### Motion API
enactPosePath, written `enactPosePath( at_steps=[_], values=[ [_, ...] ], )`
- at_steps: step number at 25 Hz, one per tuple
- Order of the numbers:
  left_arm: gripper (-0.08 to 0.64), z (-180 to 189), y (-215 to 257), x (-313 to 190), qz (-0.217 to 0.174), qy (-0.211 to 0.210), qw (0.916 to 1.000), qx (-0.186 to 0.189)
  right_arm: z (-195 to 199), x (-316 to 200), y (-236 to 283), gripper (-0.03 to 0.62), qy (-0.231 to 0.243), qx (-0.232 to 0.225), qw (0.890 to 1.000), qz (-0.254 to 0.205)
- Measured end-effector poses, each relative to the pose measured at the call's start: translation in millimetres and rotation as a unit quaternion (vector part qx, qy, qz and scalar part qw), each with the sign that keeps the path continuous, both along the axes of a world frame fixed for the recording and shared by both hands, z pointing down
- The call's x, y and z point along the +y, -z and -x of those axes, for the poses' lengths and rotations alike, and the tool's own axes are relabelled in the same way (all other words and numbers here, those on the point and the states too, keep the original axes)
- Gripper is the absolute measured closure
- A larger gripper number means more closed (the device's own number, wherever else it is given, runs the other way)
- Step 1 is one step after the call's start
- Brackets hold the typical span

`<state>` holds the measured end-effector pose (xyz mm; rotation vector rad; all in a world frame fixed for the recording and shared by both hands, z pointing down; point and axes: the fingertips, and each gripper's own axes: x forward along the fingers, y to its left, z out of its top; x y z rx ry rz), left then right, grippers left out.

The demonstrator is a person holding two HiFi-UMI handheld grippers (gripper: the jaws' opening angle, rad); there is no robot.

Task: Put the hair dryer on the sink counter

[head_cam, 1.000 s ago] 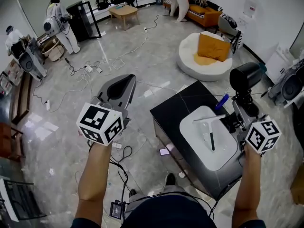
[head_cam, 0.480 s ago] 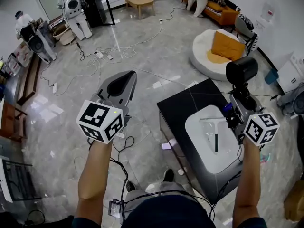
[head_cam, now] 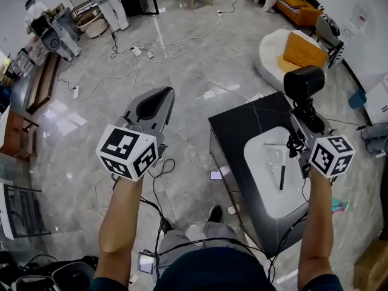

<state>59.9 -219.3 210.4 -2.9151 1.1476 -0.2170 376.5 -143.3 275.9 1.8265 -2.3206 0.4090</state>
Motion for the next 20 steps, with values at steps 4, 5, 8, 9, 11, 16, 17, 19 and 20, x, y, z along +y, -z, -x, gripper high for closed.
enactPosePath(
  at_steps=[4,5,8,9,11,16,17,19,20],
  values=[
    [0.554,8.8,-15.4,0.8,0.012,0.009,0.9999,-0.005,10.6,-8.7,-18.8,0.422,0.012,-0.004,1.0,0.017],
    [0.554,10.2,-18.5,0.9,0.014,0.011,0.9998,-0.006,12.7,-10.8,-23.0,0.422,0.015,-0.005,1.0,0.021],
    [0.554,10.7,-26.6,0.8,0.021,0.015,0.9996,-0.008,15.4,-16.3,-34.6,0.422,0.022,-0.007,0.999,0.033],
    [0.554,11.6,-30.5,1.4,0.023,0.017,0.9996,-0.008,16.6,-17.4,-39.4,0.422,0.024,-0.007,0.999,0.037],
    [0.554,18.1,-41.5,3.0,0.029,0.02,0.9993,-0.008,24.0,-19.4,-52.0,0.422,0.029,-0.008,0.999,0.045],
    [0.554,39.5,-69.6,4.1,0.044,0.028,0.9986,-0.008,47.3,-26.5,-84.7,0.422,0.04,-0.011,0.997,0.065],
    [0.554,42.4,-72.9,4.0,0.047,0.03,0.9984,-0.008,50.7,-28.0,-89.3,0.422,0.042,-0.011,0.997,0.069],
    [0.554,47.1,-79.3,4.9,0.051,0.033,0.9981,-0.009,56.8,-29.8,-98.6,0.422,0.046,-0.012,0.996,0.076],
    [0.554,49.0,-83.3,5.3,0.054,0.034,0.9979,-0.009,59.4,-30.6,-104.3,0.422,0.048,-0.012,0.996,0.08]
  ],
)
